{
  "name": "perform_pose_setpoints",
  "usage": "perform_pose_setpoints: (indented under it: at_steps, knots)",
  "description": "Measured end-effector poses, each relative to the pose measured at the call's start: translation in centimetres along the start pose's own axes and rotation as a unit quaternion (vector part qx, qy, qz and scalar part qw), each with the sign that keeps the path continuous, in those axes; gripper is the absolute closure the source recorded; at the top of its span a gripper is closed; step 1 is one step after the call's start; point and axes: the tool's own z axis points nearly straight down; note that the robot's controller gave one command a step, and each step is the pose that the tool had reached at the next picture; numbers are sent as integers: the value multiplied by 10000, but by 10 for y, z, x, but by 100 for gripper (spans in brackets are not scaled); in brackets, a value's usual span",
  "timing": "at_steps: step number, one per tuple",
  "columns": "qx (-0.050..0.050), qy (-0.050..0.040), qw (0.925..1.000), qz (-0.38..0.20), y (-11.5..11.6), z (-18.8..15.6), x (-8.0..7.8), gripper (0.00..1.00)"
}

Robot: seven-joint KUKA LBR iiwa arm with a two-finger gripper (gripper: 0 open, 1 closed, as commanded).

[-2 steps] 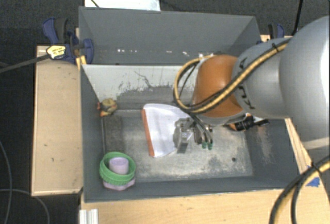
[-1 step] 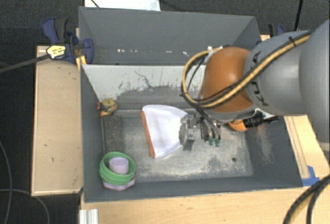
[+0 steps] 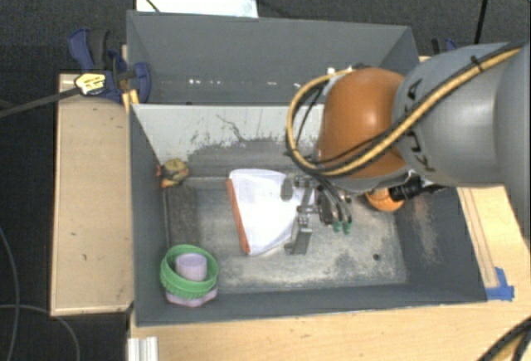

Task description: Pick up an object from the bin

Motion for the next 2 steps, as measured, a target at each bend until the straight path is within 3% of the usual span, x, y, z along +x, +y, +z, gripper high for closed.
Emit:
perform_pose_setpoints:
  at_steps: [1,2]
  knots:
    - [0,0,10000,0,0,0,0,0]
    - [10,20,9983,-590,14,-8,-5,0]
